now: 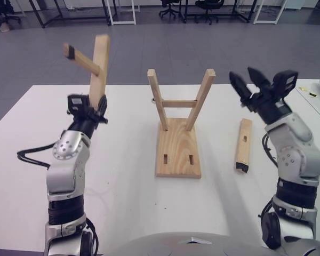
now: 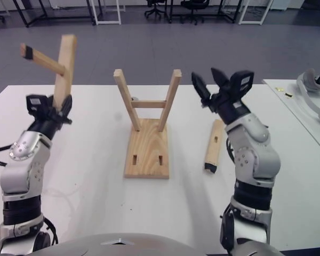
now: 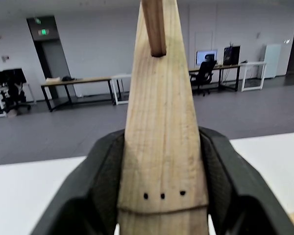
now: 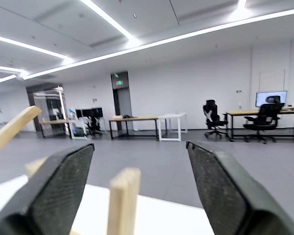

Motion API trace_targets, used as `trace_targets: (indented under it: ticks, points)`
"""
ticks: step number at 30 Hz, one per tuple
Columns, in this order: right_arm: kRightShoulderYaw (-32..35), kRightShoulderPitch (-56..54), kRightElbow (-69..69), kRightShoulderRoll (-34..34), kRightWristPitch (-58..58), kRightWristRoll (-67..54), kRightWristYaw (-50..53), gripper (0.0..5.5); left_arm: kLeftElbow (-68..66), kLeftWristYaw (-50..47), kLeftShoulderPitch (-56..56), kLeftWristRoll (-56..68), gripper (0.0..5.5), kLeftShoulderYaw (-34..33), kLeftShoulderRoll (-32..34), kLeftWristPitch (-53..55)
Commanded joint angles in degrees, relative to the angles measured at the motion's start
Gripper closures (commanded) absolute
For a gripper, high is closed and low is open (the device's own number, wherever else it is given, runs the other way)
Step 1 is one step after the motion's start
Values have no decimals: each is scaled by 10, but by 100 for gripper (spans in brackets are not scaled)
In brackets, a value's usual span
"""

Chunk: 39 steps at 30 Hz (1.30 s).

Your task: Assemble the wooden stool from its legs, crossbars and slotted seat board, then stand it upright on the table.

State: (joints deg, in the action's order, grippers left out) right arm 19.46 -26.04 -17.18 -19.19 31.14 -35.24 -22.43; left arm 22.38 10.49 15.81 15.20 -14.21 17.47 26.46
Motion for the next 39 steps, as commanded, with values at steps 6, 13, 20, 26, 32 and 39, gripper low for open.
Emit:
trace_targets:
  ticks: [6,13,20,26,32,39]
  points:
    - [15,-237,42,83,141,-191,186,197,8,81,145,-9,345,109,38,-33]
    - [33,-289,88,116,149,-310,234,197,-5,121,150,-24,345,185,13,-78]
    - [46,-291,125,97,146,-369,249,197,8,162,122,17,345,183,4,-92]
    - [40,-282,130,61,190,-435,253,282,4,198,98,20,345,184,15,-115]
    - [25,-266,112,36,220,-483,267,410,3,217,87,15,345,189,23,-132]
    - [34,-196,57,22,197,-492,334,442,-9,204,54,-10,346,200,24,-132]
